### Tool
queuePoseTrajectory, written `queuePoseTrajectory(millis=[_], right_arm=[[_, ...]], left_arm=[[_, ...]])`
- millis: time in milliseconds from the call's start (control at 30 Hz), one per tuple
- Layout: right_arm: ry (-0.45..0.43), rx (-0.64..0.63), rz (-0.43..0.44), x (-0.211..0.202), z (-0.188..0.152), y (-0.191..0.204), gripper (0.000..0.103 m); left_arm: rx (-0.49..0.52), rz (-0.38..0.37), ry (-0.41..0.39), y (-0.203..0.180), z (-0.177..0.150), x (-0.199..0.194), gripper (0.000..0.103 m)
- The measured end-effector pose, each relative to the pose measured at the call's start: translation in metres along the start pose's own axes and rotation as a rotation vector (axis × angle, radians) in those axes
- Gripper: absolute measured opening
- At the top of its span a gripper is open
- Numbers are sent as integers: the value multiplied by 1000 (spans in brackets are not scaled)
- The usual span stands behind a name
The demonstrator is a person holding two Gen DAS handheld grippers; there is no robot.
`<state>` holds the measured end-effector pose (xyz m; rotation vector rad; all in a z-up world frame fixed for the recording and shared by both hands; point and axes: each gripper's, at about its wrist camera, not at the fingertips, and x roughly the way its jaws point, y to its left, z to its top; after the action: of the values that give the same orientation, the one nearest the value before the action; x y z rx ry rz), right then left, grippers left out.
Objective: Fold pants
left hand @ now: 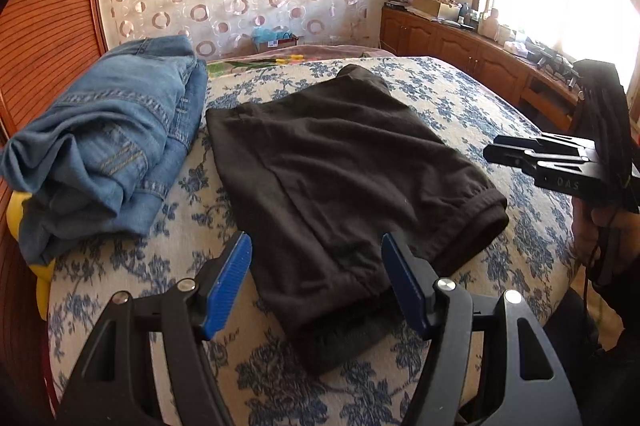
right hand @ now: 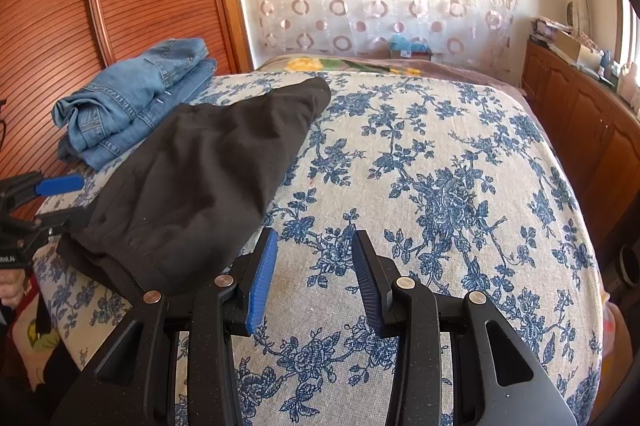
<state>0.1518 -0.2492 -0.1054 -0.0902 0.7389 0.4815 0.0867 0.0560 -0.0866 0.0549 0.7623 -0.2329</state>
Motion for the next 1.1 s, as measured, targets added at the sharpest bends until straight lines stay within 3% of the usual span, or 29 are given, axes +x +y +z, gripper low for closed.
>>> queuePoseTrajectory(millis=[267, 533, 733, 900, 1100], right_arm=[[-3, -45, -3, -9, -1, 10, 39], [0, -112, 86, -36, -8, 47, 39], [41, -183, 118, -30, -14, 76, 38], [53, -207, 102, -22, -14, 82, 30], [74, -195, 62, -13, -13, 79, 28]], left_arm=[[-42, 4, 9, 9, -15, -3, 67], [-76, 13, 0, 17, -28, -7, 67], [-83, 12, 12, 20, -34, -4, 67], [-89, 10, 23, 20, -38, -1, 67], [-98, 3, 29, 21, -41, 0, 67]])
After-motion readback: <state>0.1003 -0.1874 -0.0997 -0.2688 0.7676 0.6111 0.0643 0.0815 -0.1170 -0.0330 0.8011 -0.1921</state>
